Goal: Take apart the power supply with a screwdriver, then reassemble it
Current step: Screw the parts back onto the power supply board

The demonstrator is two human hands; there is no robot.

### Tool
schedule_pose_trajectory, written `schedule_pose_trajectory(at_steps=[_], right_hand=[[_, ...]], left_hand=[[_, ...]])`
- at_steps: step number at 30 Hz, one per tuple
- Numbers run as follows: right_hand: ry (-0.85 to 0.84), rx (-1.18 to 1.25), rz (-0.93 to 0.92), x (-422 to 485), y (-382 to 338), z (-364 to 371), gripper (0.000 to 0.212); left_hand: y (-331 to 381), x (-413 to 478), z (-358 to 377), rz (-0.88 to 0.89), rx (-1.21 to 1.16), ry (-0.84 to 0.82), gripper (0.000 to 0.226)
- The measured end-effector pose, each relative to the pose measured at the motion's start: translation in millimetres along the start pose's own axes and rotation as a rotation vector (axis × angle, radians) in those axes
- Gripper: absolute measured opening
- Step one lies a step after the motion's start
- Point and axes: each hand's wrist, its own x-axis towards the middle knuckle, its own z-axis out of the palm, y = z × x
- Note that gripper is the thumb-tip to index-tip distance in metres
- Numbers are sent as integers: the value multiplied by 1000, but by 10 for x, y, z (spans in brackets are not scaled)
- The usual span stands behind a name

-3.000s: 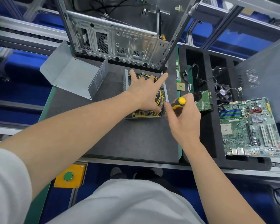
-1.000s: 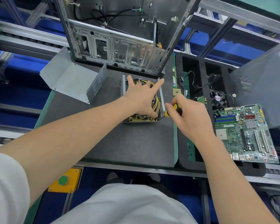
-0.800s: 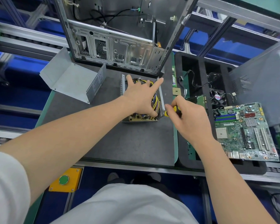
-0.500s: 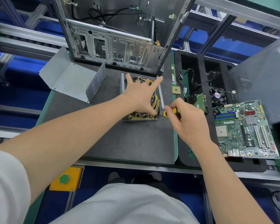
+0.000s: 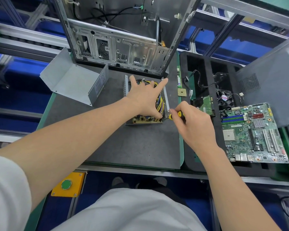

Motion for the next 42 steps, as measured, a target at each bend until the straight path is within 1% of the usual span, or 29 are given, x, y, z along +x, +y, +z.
schedule_pose_trajectory(at_steps=[7, 10, 14, 15, 16, 17, 18, 19, 20, 21, 22, 23, 25, 28, 31, 35, 39, 42], right_hand=[[6, 17, 17, 9, -7, -38, 27], [45, 43, 73, 8, 1, -72, 26], [72, 107, 141, 6, 25, -130, 26], [78, 122, 158, 2, 30, -141, 26], [82, 135, 172, -1, 37, -151, 26], [85, 151, 189, -6, 40, -158, 26], [86, 171, 212, -15, 42, -160, 27], [86, 193, 241, -26, 41, -158, 27], [85, 210, 268, -40, 39, -156, 27], [85, 223, 284, -55, 35, -153, 27], [86, 235, 293, -73, 29, -150, 27], [87, 247, 300, -87, 24, -145, 27], [80, 263, 316, -105, 26, -132, 27], [81, 303, 347, -119, 39, -132, 28], [90, 332, 368, -135, 52, -134, 28], [97, 354, 377, -133, 28, -134, 28], [87, 369, 386, -126, 12, -133, 29], [85, 360, 386, -126, 10, -132, 29]], left_hand=[[2, -2, -20, -1, 7, -16, 141], [8, -17, -41, 6, -1, -13, 142], [-20, -103, -124, 35, 38, -52, 146], [-3, -173, -141, 42, 47, -33, 144], [32, -274, -138, 42, 26, 26, 139], [79, -405, -103, 43, -33, 131, 126], [120, -550, -37, 58, -122, 271, 104], [163, -701, 58, 73, -228, 406, 75], [199, -851, 153, 74, -343, 495, 48], [229, -990, 223, 65, -435, 521, 29], [261, -1090, 270, 46, -493, 511, 19], [291, -1145, 298, 24, -529, 488, 16], [348, -1145, 342, -17, -582, 432, 21], [386, -1105, 452, -131, -741, 347, 31], [385, -1117, 628, -235, -853, 285, 34], [408, -1112, 718, -269, -903, 371, 27], [430, -1053, 718, -260, -938, 398, 25], [438, -1030, 707, -254, -942, 412, 17]])
